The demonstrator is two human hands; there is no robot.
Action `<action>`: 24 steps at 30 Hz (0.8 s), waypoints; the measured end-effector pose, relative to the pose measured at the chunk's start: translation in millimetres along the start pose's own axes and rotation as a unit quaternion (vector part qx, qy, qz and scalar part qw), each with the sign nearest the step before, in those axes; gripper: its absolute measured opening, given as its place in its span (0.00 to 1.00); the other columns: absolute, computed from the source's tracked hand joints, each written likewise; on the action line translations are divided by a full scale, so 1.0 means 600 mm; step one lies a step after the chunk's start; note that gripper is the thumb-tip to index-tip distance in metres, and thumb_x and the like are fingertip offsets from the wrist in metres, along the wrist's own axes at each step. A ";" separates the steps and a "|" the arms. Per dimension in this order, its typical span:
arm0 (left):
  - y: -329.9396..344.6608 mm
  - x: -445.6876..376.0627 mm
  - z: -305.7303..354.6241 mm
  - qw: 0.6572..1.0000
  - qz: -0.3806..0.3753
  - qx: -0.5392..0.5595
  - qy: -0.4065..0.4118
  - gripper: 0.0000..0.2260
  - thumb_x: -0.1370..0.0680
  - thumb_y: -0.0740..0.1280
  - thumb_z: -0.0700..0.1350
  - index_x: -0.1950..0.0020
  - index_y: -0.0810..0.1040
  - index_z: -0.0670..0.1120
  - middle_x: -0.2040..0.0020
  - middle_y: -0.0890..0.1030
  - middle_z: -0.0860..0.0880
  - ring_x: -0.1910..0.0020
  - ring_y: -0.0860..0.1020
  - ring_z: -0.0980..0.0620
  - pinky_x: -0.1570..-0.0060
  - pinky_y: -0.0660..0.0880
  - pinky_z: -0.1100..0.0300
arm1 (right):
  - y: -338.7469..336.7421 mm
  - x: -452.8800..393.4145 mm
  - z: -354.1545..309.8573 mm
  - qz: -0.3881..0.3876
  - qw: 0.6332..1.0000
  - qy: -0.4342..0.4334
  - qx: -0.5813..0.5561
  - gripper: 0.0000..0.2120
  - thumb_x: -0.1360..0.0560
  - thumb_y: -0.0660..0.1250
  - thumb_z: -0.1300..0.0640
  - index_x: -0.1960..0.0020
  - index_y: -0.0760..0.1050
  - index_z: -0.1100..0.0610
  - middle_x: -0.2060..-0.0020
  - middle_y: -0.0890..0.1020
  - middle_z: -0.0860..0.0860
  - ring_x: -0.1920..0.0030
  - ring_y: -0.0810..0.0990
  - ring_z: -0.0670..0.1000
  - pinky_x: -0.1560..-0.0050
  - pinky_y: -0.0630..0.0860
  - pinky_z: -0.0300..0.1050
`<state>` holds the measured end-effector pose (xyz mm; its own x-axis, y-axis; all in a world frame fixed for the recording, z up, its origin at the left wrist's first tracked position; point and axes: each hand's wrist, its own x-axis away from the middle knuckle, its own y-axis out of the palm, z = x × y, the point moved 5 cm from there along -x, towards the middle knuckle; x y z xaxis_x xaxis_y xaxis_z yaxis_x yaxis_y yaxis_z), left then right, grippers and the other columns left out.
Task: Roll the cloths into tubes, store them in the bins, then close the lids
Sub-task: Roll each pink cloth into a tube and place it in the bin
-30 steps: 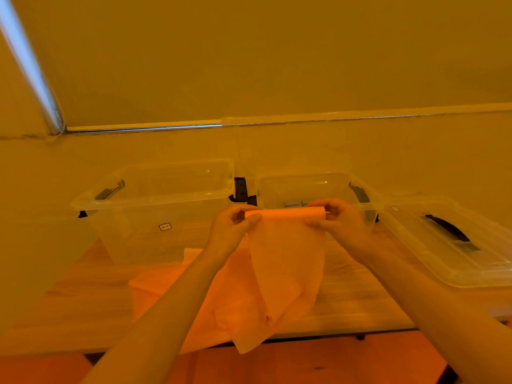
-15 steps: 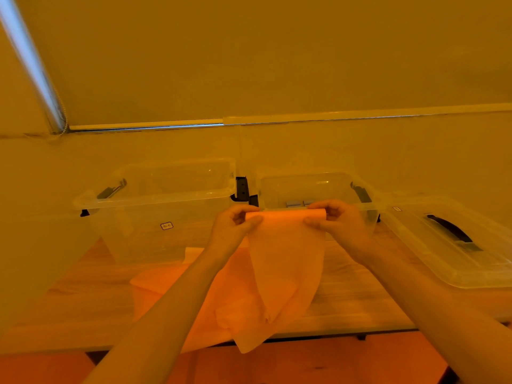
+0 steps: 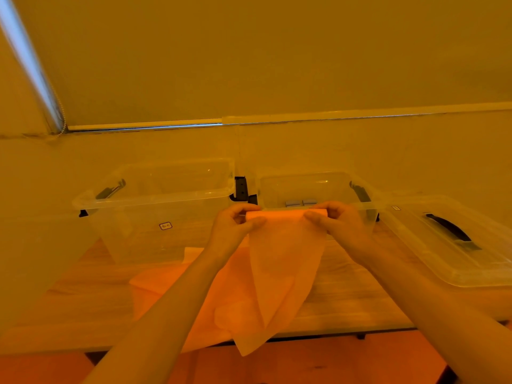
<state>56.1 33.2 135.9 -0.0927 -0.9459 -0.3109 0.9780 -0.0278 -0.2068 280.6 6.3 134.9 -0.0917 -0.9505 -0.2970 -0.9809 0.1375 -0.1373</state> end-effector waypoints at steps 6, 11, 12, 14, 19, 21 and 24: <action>-0.003 -0.001 0.002 1.000 0.013 -0.006 -0.002 0.05 0.24 0.69 0.44 0.54 0.79 0.55 0.50 0.81 0.51 0.50 0.79 0.54 0.57 0.75 0.65 | 0.005 0.004 0.000 -0.018 1.000 -0.010 0.011 0.10 0.30 0.73 0.63 0.51 0.79 0.53 0.51 0.81 0.47 0.53 0.80 0.46 0.62 0.79 0.35; -0.002 0.001 0.004 1.000 -0.002 -0.006 0.006 0.09 0.26 0.71 0.41 0.52 0.78 0.55 0.49 0.80 0.54 0.50 0.78 0.56 0.57 0.76 0.65 | 0.007 0.002 0.001 -0.011 1.000 -0.002 0.007 0.05 0.28 0.71 0.59 0.52 0.78 0.53 0.55 0.82 0.49 0.57 0.82 0.47 0.63 0.79 0.36; -0.001 0.002 0.005 1.000 -0.005 -0.006 0.006 0.09 0.26 0.72 0.40 0.52 0.78 0.54 0.49 0.80 0.54 0.50 0.78 0.56 0.58 0.77 0.66 | 0.008 0.001 0.001 -0.012 1.000 0.002 0.002 0.05 0.28 0.71 0.59 0.52 0.78 0.53 0.55 0.82 0.49 0.58 0.82 0.46 0.63 0.79 0.36; -0.001 0.002 0.006 1.000 -0.004 -0.001 0.005 0.09 0.26 0.71 0.40 0.52 0.78 0.54 0.50 0.80 0.53 0.51 0.79 0.56 0.59 0.77 0.66 | 0.010 0.002 -0.001 -0.015 1.000 0.000 0.007 0.07 0.28 0.72 0.60 0.52 0.78 0.53 0.54 0.81 0.48 0.57 0.82 0.45 0.64 0.78 0.34; -0.001 0.001 0.003 1.000 0.006 -0.017 0.013 0.04 0.25 0.70 0.43 0.52 0.80 0.52 0.50 0.81 0.51 0.50 0.79 0.55 0.55 0.76 0.64 | 0.013 0.003 -0.001 -0.010 0.999 -0.019 0.032 0.09 0.29 0.73 0.61 0.51 0.78 0.52 0.53 0.79 0.46 0.55 0.79 0.44 0.65 0.77 0.32; 0.000 0.000 0.000 1.000 -0.003 -0.018 0.013 0.08 0.26 0.72 0.42 0.50 0.79 0.53 0.48 0.80 0.52 0.48 0.78 0.55 0.51 0.78 0.60 | 0.013 0.003 0.003 -0.004 0.999 -0.012 0.034 0.07 0.28 0.72 0.59 0.51 0.78 0.54 0.54 0.80 0.48 0.56 0.80 0.45 0.65 0.77 0.33; 0.000 -0.002 -0.002 0.999 -0.013 -0.032 0.015 0.10 0.26 0.72 0.41 0.49 0.79 0.54 0.47 0.80 0.53 0.47 0.78 0.55 0.52 0.78 0.60 | 0.015 0.004 0.002 -0.005 0.999 -0.008 0.043 0.03 0.26 0.70 0.56 0.53 0.78 0.51 0.55 0.81 0.49 0.56 0.81 0.48 0.64 0.77 0.35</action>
<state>56.0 35.0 135.2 -0.1246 -0.9348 -0.3326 0.9613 -0.0308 -0.2737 272.0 5.3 131.6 -0.0786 -0.9473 -0.3104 -0.9633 0.1523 -0.2208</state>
